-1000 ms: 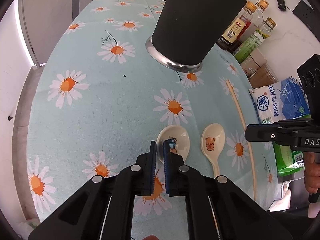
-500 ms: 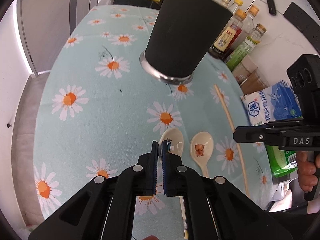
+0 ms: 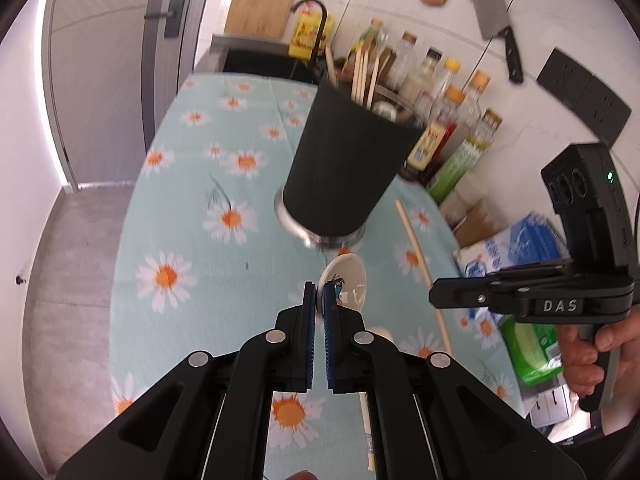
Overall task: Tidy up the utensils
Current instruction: 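Lift the spoon over the black holder with the left tool while the right tool carries its chopstick there, then open both tools to drop the spoon and chopstick into the holder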
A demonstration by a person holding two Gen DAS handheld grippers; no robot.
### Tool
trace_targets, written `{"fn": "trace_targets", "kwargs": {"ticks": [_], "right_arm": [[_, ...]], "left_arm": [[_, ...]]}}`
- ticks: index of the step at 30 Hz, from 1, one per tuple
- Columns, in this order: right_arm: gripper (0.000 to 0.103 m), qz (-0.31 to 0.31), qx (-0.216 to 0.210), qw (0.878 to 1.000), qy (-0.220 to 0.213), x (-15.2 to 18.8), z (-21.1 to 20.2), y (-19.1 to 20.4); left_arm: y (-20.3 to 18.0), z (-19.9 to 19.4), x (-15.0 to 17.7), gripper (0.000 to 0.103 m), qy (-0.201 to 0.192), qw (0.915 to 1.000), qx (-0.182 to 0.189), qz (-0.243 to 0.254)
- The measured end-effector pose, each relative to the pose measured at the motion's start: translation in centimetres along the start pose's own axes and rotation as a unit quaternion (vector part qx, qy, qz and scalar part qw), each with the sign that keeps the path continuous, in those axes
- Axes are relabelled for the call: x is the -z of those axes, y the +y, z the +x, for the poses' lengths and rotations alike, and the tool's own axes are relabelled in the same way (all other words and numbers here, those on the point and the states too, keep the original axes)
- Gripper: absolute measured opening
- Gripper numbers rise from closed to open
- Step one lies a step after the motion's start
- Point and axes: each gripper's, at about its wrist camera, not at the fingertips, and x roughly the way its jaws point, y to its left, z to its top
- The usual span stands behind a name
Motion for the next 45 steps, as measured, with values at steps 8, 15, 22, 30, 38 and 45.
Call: {"fn": "trace_targets", "kwargs": {"ticks": [8, 15, 22, 30, 38, 45], "right_arm": [[0.006, -0.038, -0.037, 0.996, -0.073, -1.4, -2.9, 1.2], [0.006, -0.061, -0.059, 0.985, -0.153, -3.4, -5.5, 1.6], [0.006, -0.064, -0.092, 0.958, -0.264, -5.7, -9.6, 1.3], [0.006, -0.085, -0.052, 0.926, -0.365, -8.1, -11.8, 1.6], [0.006, -0.065, -0.031, 0.907, -0.414, -10.9, -11.0, 0.0], [0.006, -0.052, -0.025, 0.908, -0.415, -12.4, -9.8, -1.0]], "left_arm": [[-1.0, -2.8, -3.6, 0.003, -0.068, 0.9975, 0.007, 0.019], [-3.3, -4.7, -7.6, 0.003, -0.125, 0.9908, 0.0, 0.052], [-4.8, -6.1, -11.1, 0.003, -0.182, 0.9819, 0.002, 0.054], [-5.7, -6.0, -15.0, 0.003, -0.251, 0.9641, -0.041, 0.077], [-5.7, -4.2, -17.3, 0.003, -0.308, 0.9469, -0.044, 0.081], [-6.7, -2.4, -17.6, 0.003, -0.321, 0.9384, -0.053, 0.117]]}}
